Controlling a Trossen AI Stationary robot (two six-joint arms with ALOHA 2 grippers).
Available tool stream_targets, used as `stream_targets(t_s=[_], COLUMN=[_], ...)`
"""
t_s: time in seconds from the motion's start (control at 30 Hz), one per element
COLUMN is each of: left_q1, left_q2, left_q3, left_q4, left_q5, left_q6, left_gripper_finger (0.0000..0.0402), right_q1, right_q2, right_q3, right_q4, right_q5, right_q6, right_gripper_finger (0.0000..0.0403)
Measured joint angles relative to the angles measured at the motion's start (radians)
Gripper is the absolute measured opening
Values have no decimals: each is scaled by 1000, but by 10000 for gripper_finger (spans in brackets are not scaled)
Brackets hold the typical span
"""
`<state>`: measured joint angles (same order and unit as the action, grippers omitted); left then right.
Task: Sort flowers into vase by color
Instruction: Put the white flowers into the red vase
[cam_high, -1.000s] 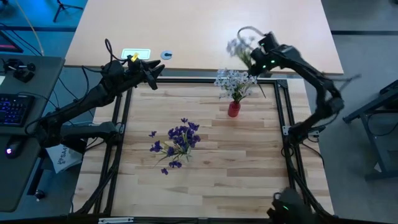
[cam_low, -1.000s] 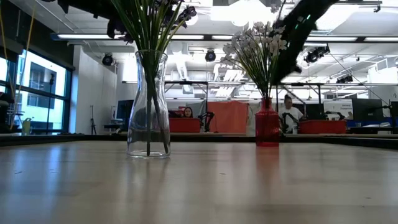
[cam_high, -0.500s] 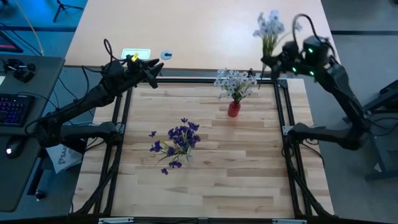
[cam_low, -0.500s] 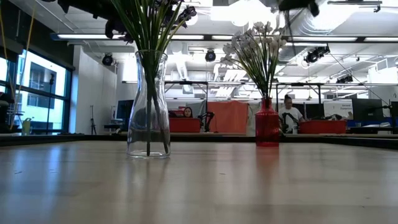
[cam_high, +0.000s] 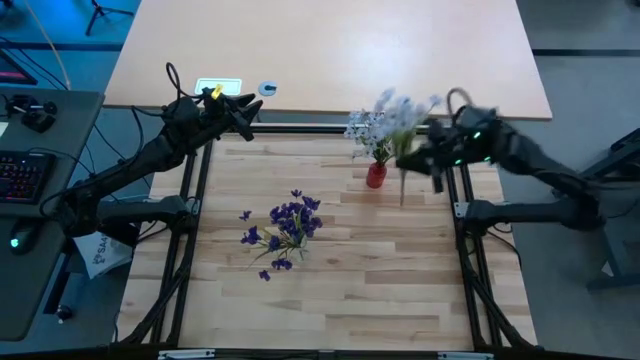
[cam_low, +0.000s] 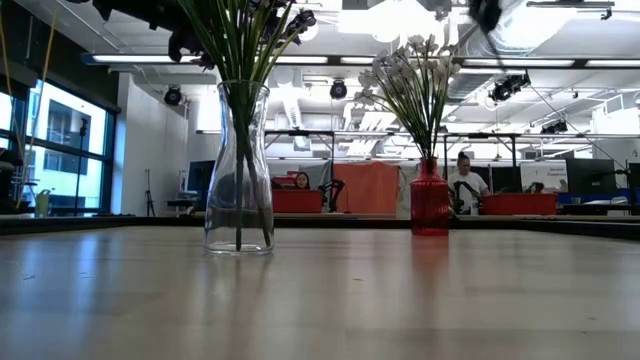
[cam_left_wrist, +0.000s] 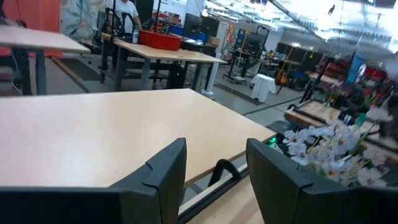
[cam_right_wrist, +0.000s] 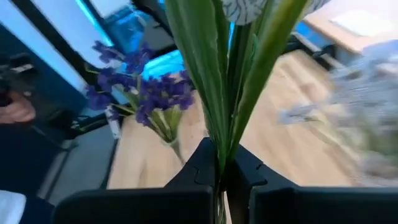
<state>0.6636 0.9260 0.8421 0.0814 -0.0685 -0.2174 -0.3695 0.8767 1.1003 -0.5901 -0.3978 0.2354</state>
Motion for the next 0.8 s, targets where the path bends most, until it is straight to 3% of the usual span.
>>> stream_targets(t_s=[0.2,0.33,0.43,0.53,0.67,0.8], left_q1=[0,0,0,0,0,0], left_q2=[0,0,0,0,0,0], left_q3=[0,0,0,0,0,0], left_q4=[0,6,27,29,29,29], left_q5=[0,0,0,0,1,0], left_q6=[-66,-67,-36,39,101,124], left_gripper_finger=[156,156,156,156,156,156], right_q1=[111,161,198,234,263,260], right_q2=[0,61,116,157,183,182], right_q3=[-298,-370,-345,-281,-198,-161], right_q4=[503,671,641,560,433,370], right_q5=[73,119,163,277,526,775], right_q6=[99,5,-110,-241,-345,-343], right_gripper_finger=[0,0,0,0,0,0])
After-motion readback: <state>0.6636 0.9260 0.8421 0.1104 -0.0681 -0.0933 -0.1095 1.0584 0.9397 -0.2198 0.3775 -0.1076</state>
